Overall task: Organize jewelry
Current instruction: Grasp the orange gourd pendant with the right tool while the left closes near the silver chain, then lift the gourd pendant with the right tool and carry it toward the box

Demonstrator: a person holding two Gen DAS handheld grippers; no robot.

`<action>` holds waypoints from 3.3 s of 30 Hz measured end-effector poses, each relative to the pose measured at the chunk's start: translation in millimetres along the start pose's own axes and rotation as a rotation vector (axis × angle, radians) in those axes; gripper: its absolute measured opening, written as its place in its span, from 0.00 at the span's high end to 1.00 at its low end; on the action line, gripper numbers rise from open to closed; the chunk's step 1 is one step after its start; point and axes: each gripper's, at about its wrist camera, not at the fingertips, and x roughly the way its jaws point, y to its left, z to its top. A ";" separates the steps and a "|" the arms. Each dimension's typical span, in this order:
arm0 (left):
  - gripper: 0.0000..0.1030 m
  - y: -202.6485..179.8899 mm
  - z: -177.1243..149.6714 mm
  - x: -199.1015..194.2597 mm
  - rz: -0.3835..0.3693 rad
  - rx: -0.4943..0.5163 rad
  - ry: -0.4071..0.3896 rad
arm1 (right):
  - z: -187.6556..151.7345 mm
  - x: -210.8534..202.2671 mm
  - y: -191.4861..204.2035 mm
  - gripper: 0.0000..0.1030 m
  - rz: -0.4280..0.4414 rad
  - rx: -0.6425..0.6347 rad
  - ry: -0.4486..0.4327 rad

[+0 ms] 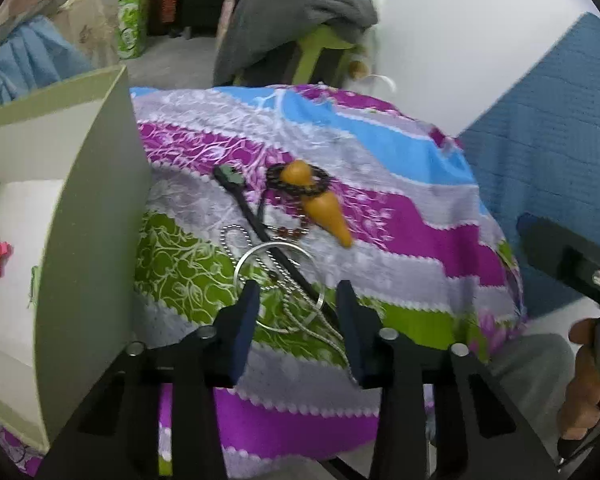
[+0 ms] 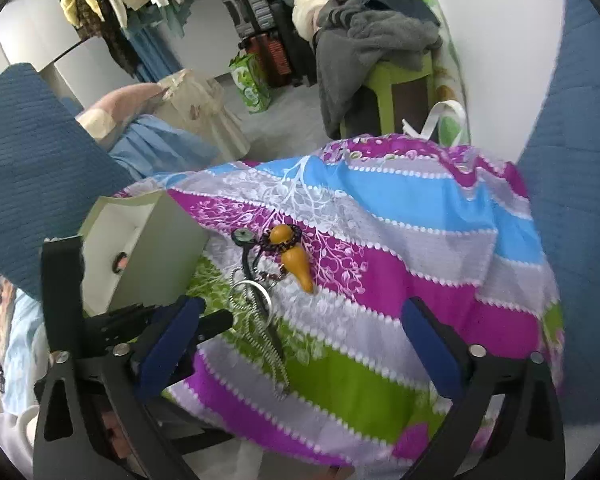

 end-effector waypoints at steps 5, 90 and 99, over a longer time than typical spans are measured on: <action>0.62 1.9 0.5 10.1 -0.040 -0.003 0.005 | 6.9 52.9 -10.8 0.40 0.089 -0.023 0.082; 0.97 11.7 -2.8 -106.6 -0.163 -0.058 0.025 | -118.2 60.3 -40.7 0.74 -0.052 0.547 0.614; 0.97 17.0 -10.4 -107.6 -0.171 -0.077 0.039 | -82.0 22.5 -29.5 0.74 -0.037 0.501 0.544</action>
